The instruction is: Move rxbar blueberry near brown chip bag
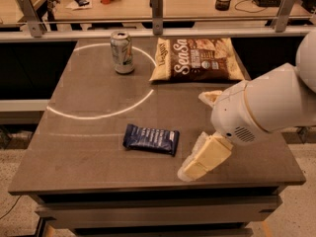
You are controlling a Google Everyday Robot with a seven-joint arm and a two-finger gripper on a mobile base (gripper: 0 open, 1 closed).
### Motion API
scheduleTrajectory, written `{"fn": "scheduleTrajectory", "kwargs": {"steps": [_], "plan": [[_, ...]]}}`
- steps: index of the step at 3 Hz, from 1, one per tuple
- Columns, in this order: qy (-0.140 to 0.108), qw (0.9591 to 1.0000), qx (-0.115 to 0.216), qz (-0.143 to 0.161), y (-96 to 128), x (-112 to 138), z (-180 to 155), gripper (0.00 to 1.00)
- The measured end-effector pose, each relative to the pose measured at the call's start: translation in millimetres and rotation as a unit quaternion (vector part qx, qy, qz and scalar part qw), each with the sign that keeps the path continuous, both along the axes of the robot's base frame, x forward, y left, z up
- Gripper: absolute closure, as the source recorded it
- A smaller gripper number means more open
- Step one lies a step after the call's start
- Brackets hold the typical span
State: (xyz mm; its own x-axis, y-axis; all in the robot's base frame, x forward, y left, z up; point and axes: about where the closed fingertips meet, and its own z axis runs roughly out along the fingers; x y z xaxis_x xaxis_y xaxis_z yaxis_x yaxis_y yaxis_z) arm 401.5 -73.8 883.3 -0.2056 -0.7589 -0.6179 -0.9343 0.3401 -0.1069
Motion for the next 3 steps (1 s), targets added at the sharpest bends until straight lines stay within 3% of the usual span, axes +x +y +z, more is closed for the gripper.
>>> {"fn": "scheduleTrajectory", "kwargs": {"steps": [2,3], "plan": [[0.016,0.9997,0.008,0.019,17.5,2.1,-12.1,0.00],[0.013,0.9988,0.013,0.046,33.6,8.6,-21.7,0.00]]}}
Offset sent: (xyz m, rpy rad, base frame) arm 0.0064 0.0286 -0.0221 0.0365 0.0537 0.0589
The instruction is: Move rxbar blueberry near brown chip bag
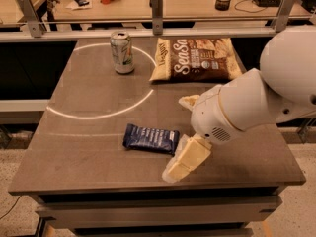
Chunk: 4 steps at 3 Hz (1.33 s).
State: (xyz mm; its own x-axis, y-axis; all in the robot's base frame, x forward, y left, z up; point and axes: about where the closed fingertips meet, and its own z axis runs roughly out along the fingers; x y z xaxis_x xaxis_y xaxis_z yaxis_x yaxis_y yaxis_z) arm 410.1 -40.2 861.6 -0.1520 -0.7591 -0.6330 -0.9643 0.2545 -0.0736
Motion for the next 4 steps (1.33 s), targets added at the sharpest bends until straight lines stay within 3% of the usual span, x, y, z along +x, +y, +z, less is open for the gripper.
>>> {"fn": "scheduleTrajectory", "kwargs": {"steps": [2,4], "plan": [[-0.005,0.9993,0.010,0.037,30.4,14.6,-19.2,0.00],[0.022,0.9990,0.016,0.036,39.2,25.6,-42.2,0.00]]}}
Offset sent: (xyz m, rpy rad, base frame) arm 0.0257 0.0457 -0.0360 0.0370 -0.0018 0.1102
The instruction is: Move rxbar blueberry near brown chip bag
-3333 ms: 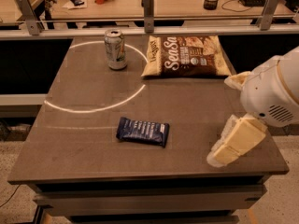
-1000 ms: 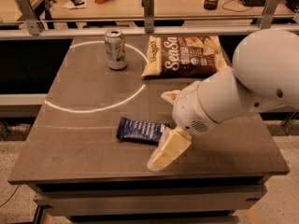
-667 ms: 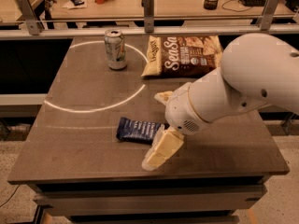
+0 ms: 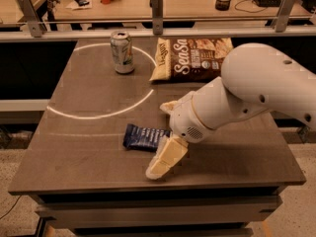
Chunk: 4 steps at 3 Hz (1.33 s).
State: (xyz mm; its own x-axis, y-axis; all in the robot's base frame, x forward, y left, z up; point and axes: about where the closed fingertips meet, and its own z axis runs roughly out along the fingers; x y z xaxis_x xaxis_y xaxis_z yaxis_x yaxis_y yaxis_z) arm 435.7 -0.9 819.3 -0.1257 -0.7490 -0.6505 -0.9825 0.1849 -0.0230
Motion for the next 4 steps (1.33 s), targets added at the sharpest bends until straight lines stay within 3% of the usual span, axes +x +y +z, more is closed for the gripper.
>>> {"fn": "scheduleTrajectory", "kwargs": {"steps": [1,4], "plan": [[0.006,1.0000,0.000,-0.001,1.6,1.0,-6.3,0.18],[0.011,0.9999,0.001,0.001,2.4,1.4,-0.6,0.88]]}}
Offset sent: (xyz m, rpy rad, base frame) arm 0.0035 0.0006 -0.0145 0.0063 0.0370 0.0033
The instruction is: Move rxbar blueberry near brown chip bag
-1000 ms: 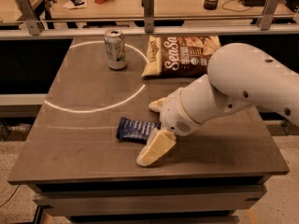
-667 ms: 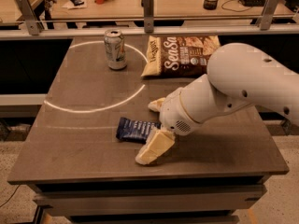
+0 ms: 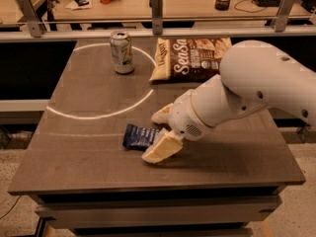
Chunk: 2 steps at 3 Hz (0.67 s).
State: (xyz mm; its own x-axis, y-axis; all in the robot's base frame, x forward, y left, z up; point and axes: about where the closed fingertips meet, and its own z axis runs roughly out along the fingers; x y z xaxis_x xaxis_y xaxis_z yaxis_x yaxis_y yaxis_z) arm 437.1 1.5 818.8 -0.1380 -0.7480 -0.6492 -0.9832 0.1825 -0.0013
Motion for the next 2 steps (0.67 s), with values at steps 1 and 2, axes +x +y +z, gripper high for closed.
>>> {"fn": "scheduleTrajectory", "kwargs": {"steps": [1,2], "plan": [[0.000,1.0000,0.000,0.000,-0.1,0.1,3.8,1.00],[0.000,1.0000,0.000,0.000,-0.2,0.1,5.7,1.00]]}}
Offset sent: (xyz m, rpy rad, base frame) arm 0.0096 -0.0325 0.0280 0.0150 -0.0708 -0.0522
